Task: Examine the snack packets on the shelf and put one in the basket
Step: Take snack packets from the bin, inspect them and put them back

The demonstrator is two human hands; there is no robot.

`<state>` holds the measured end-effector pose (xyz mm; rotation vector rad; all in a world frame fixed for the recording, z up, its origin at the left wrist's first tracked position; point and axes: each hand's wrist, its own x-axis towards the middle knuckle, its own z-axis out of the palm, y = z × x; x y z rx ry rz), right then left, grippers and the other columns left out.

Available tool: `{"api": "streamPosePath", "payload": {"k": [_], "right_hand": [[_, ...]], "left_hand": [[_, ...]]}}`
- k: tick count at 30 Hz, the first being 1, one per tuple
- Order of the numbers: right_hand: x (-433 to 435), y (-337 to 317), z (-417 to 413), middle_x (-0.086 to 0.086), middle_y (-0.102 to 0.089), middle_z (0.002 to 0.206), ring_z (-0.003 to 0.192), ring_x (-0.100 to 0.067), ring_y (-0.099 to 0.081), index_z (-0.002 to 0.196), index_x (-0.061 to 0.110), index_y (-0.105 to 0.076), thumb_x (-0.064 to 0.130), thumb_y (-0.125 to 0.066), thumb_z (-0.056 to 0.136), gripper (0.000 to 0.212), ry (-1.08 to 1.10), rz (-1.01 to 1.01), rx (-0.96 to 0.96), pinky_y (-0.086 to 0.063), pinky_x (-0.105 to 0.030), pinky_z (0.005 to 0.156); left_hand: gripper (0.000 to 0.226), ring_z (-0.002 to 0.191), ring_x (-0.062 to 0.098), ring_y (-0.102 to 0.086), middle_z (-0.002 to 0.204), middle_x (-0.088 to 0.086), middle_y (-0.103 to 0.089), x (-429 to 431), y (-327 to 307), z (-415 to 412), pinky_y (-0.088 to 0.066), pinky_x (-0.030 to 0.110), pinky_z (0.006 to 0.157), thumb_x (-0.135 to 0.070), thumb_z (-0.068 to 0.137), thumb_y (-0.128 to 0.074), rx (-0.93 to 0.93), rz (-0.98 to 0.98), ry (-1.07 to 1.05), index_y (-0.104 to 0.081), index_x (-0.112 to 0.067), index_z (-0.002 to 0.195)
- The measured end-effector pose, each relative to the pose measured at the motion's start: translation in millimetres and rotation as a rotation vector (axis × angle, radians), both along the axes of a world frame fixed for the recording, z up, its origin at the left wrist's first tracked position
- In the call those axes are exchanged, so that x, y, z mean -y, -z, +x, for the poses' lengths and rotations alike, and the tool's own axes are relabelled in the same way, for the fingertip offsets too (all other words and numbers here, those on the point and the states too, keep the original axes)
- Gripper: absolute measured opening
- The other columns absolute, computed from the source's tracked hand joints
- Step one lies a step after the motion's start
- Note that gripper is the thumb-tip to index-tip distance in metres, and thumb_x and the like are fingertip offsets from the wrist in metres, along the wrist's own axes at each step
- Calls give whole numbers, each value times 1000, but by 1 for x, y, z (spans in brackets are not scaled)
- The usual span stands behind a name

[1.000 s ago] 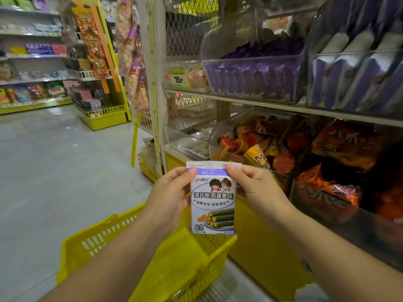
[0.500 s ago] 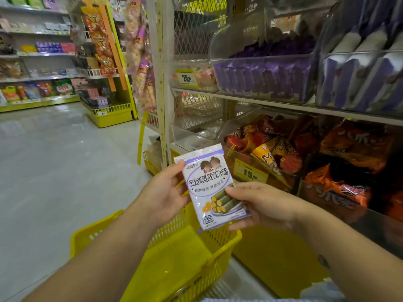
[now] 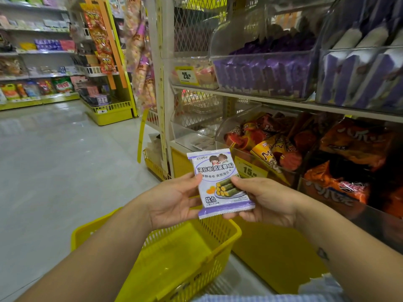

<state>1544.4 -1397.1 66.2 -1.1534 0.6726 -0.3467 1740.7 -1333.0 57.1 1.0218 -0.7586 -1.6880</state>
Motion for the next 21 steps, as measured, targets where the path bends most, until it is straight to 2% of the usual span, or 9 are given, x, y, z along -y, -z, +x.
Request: {"api": "streamPosePath", "payload": {"k": [5,7,9,11,13,14,17,19,21], "right_hand": [[-1,1,-1,-14,-74,98,71,-19,-73,115,9,-62,43,-51,86,46,-8,-113,10,-55,-19,53],[-1,1,0,-11,-72,108,85,-23,-72,122,14,-58,48,-51,84,52,-10,-161,25,-58,-27,66],[-2,2,3,-6,-69,118,102,-23,-68,128,25,-55,45,-51,85,48,-19,-176,68,-58,-35,78],[-5,3,8,1,-68,120,107,-17,-66,127,35,-54,41,-52,84,44,-4,-202,103,-56,-38,82],[-6,4,12,4,-68,119,108,-13,-65,126,42,-52,40,-52,84,43,21,-259,106,-53,-38,88],[-7,4,13,5,-67,120,110,-13,-64,128,45,-49,40,-52,84,44,34,-289,98,-50,-40,92],[-9,7,15,5,-61,128,114,-14,-61,138,49,-37,34,-56,88,56,64,-384,46,-46,-44,99],[-13,8,17,10,-53,134,107,-4,-62,142,46,-30,26,-59,90,63,75,-504,2,-53,-31,90],[-15,9,17,10,-47,137,96,12,-61,145,35,-27,15,-63,89,70,92,-614,-7,-51,-13,74]], "left_hand": [[34,98,24,-71,116,11,-70,1,-1,0,-61,40,68,-23,91,-54,32,-49,-26,-58,-21,125],[27,90,19,-73,107,5,-74,6,3,-7,-61,41,68,-16,97,-51,162,-113,-200,-56,-23,124],[33,83,15,-73,100,0,-75,9,9,-17,-60,38,62,-6,98,-49,262,-192,-447,-54,-29,122],[39,88,15,-72,103,-2,-72,13,15,-28,-59,37,67,-4,98,-49,282,-271,-568,-52,-35,122],[35,98,15,-70,114,-1,-70,14,18,-37,-58,37,74,-15,100,-49,193,-310,-507,-52,-34,129],[33,100,14,-69,117,0,-70,14,16,-39,-57,35,73,-23,99,-49,112,-304,-429,-53,-31,131],[52,103,19,-67,119,9,-69,14,13,-39,-55,33,73,-43,86,-51,-12,-255,-220,-53,-24,134],[58,109,23,-66,123,12,-66,15,16,-38,-57,36,77,-35,84,-54,-11,-276,-163,-46,-21,139],[62,113,26,-64,125,13,-65,15,17,-36,-57,38,83,-24,83,-57,-12,-290,-171,-42,-14,142]]}}
